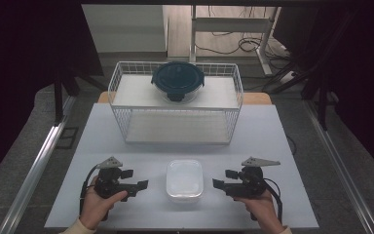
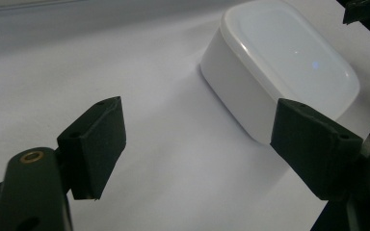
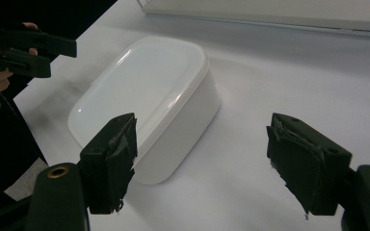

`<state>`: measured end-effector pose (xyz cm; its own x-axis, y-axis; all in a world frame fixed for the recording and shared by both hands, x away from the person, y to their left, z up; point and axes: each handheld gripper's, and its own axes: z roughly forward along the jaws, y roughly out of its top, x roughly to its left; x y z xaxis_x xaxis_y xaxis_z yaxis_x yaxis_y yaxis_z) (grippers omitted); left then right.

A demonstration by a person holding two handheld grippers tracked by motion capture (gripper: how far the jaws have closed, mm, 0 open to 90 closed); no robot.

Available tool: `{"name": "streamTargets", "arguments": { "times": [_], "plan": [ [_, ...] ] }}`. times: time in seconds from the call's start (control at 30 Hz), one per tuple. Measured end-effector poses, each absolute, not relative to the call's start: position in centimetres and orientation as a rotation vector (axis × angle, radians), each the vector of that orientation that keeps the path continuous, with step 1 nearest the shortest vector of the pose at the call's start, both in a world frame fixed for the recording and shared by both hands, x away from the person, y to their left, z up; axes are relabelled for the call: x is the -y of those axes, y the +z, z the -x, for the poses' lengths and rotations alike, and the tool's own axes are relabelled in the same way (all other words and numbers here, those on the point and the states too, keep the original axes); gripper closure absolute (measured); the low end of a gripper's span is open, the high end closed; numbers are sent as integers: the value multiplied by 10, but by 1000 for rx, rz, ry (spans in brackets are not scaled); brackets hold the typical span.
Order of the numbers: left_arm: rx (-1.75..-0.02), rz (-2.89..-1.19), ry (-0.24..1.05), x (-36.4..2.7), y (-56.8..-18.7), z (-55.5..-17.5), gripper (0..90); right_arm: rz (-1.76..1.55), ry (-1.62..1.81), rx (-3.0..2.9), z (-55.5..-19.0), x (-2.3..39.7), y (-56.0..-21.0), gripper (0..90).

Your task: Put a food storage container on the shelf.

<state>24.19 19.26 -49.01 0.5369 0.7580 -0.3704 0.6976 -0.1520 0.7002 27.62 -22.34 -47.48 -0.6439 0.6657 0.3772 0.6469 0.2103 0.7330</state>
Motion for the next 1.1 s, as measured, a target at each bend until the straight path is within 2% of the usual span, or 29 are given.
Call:
{"name": "streamTargets", "arguments": {
  "times": [0.37, 0.67, 0.83, 1.07, 1.1],
  "plan": [
    [-1200, -1849, 6, -184, -484, -244, 217, -1327, 1471, -2451, -277, 215, -472, 291],
    [-1185, -1799, -66, -168, -466, -261, 222, -1354, 1484, -2472, -290, 192, -450, 319],
    [-1220, -1750, -181, -158, -474, -272, 239, -1459, 1511, -2470, -300, 182, -454, 347],
    [-1263, -1763, -215, -152, -490, -280, 266, -1489, 1463, -2514, -307, 175, -473, 390],
    [-1267, -1738, -250, -153, -493, -281, 274, -1491, 1456, -2524, -307, 175, -476, 398]
  ]
}}
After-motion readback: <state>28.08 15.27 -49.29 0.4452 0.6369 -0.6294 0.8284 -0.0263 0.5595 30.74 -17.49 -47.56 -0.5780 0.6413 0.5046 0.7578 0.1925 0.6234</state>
